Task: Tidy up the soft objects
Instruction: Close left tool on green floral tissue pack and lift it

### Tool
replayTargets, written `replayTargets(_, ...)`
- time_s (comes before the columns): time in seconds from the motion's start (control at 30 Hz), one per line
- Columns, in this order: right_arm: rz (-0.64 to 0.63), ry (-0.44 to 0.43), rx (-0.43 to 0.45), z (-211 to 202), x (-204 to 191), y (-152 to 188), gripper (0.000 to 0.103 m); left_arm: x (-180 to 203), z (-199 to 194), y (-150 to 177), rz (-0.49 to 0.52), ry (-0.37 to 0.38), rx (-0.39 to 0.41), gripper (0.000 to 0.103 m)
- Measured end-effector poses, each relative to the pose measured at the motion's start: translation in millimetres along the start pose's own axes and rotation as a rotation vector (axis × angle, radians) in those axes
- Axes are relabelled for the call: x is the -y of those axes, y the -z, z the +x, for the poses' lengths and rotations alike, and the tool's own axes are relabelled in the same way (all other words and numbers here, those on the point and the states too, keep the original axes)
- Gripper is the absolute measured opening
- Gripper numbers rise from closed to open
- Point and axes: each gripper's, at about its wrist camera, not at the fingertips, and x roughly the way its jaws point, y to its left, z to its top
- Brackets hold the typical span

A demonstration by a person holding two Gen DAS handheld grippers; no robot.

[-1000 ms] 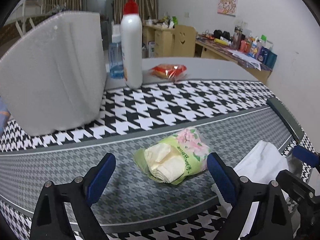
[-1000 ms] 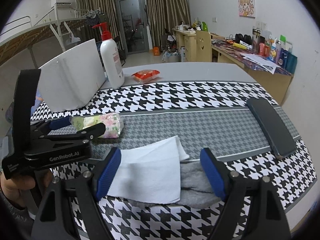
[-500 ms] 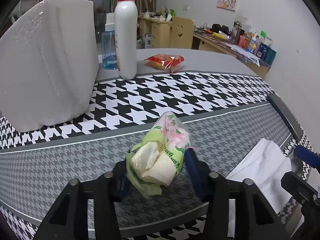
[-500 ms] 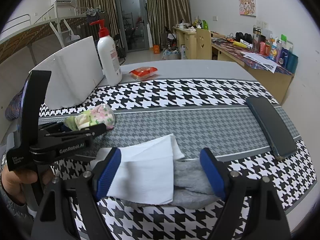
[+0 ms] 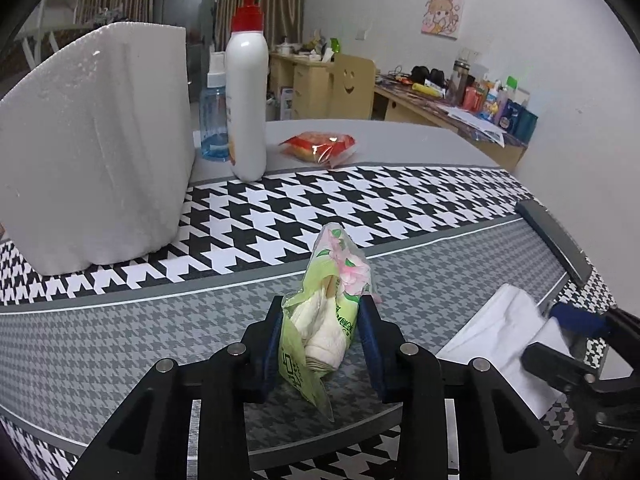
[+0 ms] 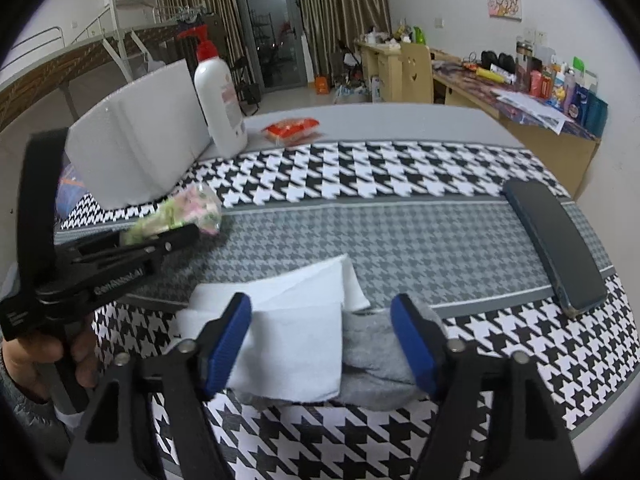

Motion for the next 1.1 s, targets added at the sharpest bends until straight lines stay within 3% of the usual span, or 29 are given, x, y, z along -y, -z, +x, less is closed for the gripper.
replayTargets(0.17,-0.006,0.007,-0.024,3.3,-0.4,2.3,0.063,-0.6,-2.4,1.3,0.001,0.005,0.006,0.037)
replayTargets(0.47,0.013,0.008,-0.023,-8.7,1.1,7.0,0.060,-0.4,-14.4,4.1,0.008,0.018,0.038,0.037)
replayTargets(0.93,-0.228,-0.023,0.027,-36.0,-38.2,28.6,0.060,-12.1,-32.3,4.4,-0.012,0.007,0.082,0.037)
replayTargets(1.1,-0.301,-0.016,0.024,-26.3,-52.7,28.6,0.060,-14.0,-36.4,5.6,-0.016,0.008,0.089,0.037)
